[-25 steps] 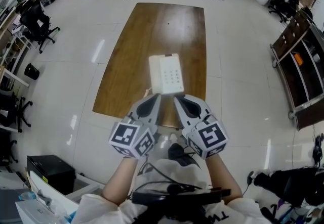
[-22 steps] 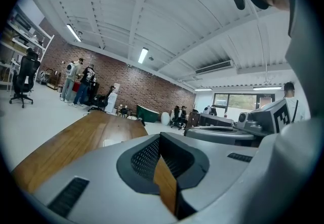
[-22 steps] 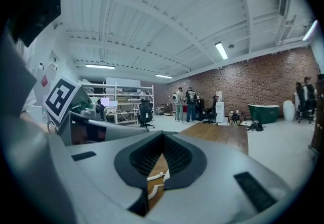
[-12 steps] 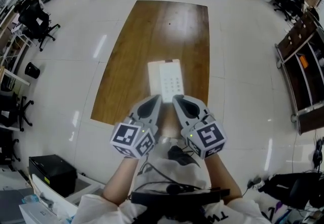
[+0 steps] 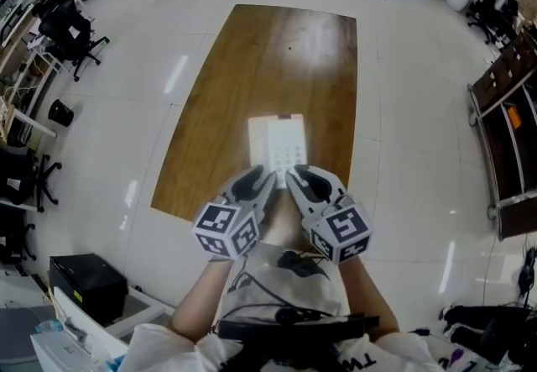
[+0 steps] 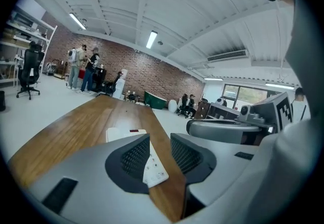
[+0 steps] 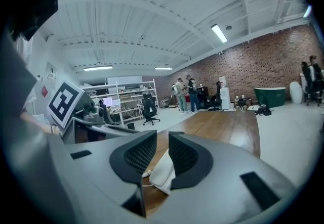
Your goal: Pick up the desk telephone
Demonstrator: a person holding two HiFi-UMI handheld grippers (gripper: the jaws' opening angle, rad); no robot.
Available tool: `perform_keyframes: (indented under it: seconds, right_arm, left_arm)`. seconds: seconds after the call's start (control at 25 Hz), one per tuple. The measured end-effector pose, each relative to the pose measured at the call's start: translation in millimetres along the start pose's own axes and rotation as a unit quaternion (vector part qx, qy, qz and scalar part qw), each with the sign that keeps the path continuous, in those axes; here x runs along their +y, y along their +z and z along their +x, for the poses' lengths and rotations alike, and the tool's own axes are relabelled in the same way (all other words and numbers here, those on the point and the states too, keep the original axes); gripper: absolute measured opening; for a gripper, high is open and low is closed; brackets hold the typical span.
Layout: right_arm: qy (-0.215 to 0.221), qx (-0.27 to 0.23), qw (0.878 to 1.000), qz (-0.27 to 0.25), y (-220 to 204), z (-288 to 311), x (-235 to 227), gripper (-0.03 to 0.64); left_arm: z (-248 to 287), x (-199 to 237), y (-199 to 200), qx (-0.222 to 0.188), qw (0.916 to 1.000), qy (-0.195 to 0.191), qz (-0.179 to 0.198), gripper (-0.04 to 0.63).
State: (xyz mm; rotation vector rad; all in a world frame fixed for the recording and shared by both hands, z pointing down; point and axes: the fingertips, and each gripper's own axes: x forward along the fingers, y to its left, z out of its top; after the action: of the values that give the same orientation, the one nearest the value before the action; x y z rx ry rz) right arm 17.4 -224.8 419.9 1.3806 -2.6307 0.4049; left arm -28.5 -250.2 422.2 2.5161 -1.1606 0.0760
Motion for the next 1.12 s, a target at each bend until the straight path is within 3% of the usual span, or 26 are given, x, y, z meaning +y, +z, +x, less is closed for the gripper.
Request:
perform_keyframes:
  seconds: [0.2, 0.24, 0.32, 0.56, 0.68, 0.96, 1.08, 1.12]
  right_arm:
    - [-0.004, 0.014, 1.0, 0.007, -14, 8, -20, 0.075]
    - [-0.004, 0.018, 1.0, 0.01, -18, 10, -25, 0.075]
    - [-0.001, 0.029, 0.999, 0.017, -26, 16, -31, 0.172]
    - [-0.002, 0.05, 0.998, 0.026, -44, 30, -48, 0.173]
    - [-0.004, 0.063, 0.997, 0.04, -56, 36, -59, 0.173]
    - [-0.008, 0.092, 0.993, 0.07, -79, 53, -81, 0.174]
    - [-0.005, 0.109, 0.99, 0.085, -91, 61, -87, 0.177]
    - [-0.003, 0.116, 0.989, 0.091, -97, 63, -88, 0.255]
  left_arm:
    - [15, 15, -13, 0.017, 0.9994, 0.03, -0.001, 0.131]
    - [18, 19, -16, 0.022, 0.9992, 0.033, -0.003, 0.166]
    - [23, 27, -25, 0.035, 0.9985, 0.04, -0.009, 0.239]
    - [35, 57, -47, 0.059, 0.9951, 0.073, -0.031, 0.239]
    - [43, 72, -65, 0.084, 0.9918, 0.076, -0.059, 0.337]
    - [58, 97, -98, 0.124, 0.9841, 0.082, -0.098, 0.34]
    - [64, 105, -107, 0.135, 0.9809, 0.081, -0.114, 0.39]
    - [67, 107, -110, 0.138, 0.9801, 0.082, -0.117, 0.39]
